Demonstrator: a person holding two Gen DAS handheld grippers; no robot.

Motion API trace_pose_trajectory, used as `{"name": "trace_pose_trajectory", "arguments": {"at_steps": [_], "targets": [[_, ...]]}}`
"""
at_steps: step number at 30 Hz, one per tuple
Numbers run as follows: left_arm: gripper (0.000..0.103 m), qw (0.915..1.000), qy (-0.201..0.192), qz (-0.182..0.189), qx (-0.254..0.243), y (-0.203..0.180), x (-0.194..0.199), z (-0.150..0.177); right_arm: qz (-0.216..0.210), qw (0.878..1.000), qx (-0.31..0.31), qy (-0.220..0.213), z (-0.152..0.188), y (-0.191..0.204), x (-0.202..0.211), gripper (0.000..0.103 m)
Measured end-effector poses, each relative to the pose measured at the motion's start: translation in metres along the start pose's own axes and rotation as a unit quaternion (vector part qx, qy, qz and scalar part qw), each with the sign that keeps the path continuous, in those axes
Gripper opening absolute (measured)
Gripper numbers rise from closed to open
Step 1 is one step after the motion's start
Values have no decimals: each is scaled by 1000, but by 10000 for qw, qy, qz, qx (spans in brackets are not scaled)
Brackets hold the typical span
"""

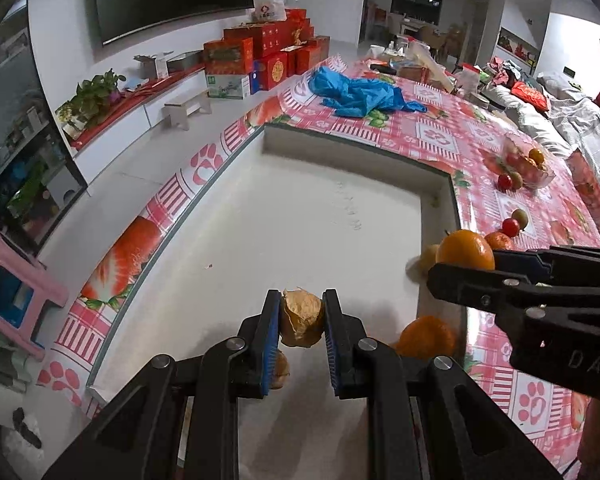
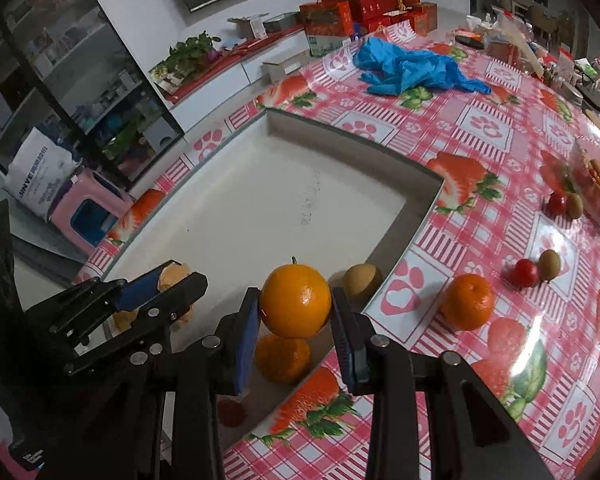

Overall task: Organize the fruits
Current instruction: 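Open the left gripper to drop the longan while the right releases the orange into the tray, then withdraw both grippers from the tray toward the tablecloth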

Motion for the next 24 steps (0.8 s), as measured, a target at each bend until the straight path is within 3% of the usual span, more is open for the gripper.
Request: {"name": "trace_pose_trajectory", "arguments": {"at_steps": [14,16,17,18,20,24], "targets": [[23,9996,241,-151,26,3,-9,13,-70,9998,-2,181,8,4,-12,40],[44,9995,262,-157,54,4,-9,14,-111,9998,14,170,7,6,-11,59],[80,9996,221,-190,63,5,-7,13,-120,9998,32,152,6,7,-11,63],[94,9995,63,-298,73,7,-2,10,-126,9998,63,112,5,8,-9,69],[94,9988,-269,-408,26,9,8,3,-136,9998,107,66,3,10,-6,72],[94,9989,-222,-417,-5,9,10,-2,-60,9999,82,10,-1,6,-1,82]]}}
Point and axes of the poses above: each gripper's, at about its wrist camera, not at the fingertips, and x roughly against the way its jaws point, y to its left, z to its underside, the point moved 8 cm from there along -x, roughly the way its jaws point, and after that the axes turned 12 degrees about -y, right-handed, at the moved point
